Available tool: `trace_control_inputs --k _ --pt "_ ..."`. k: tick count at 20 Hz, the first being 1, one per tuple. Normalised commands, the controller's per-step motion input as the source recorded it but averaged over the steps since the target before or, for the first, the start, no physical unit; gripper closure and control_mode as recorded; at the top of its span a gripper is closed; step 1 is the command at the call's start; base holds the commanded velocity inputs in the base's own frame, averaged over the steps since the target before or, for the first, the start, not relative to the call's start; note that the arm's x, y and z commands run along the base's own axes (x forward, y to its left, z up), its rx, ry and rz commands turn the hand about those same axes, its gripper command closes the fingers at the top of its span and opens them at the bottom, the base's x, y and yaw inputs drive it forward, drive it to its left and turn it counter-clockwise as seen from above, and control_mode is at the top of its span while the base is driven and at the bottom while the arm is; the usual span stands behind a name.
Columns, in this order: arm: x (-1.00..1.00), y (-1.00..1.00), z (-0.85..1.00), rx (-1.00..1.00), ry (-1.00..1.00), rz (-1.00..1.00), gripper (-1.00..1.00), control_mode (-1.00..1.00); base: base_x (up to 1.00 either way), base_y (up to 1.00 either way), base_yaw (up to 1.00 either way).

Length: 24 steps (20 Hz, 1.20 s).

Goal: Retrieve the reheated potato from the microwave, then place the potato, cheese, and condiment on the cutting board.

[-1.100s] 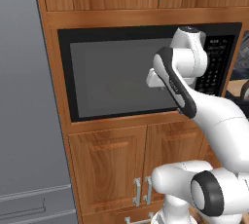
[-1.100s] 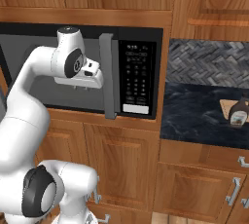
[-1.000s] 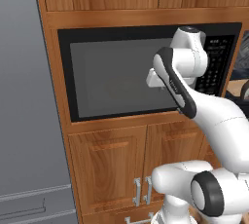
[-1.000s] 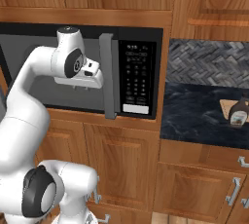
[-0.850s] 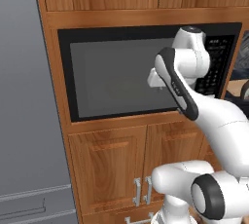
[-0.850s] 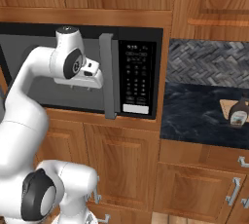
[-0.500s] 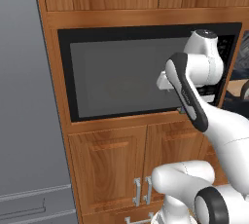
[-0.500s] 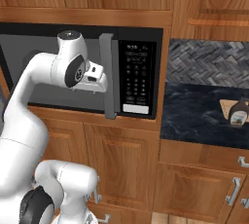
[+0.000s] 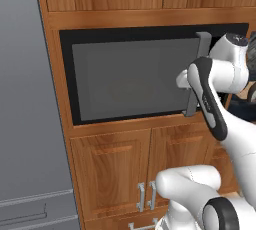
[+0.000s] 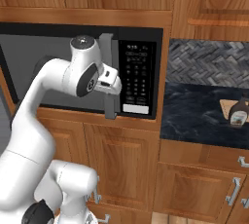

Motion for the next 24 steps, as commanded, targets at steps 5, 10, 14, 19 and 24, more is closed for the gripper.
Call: trace_control_inputs --k 5,10,14,19,24 --pt "0.09 -0.36 0.05 0.02 -0.28 0.0 -1.0 -1.0 0.0 0.0 0.0" --pt "0.33 -0.11 0.0 0.01 -0.18 0.0 -1.0 -1.0 0.0 0.0 0.0" --pt "0.29 0.08 0.01 0.0 -0.05 0.0 -1.0 -1.0 0.0 0.0 0.0" --pt "0.31 0.05 0.01 0.0 0.0 0.0 -1.0 -1.0 0.0 0.0 0.0" --pt "0.47 0.0 -0.01 0.02 0.0 0.0 -1.0 -1.0 0.0 0.0 0.0"
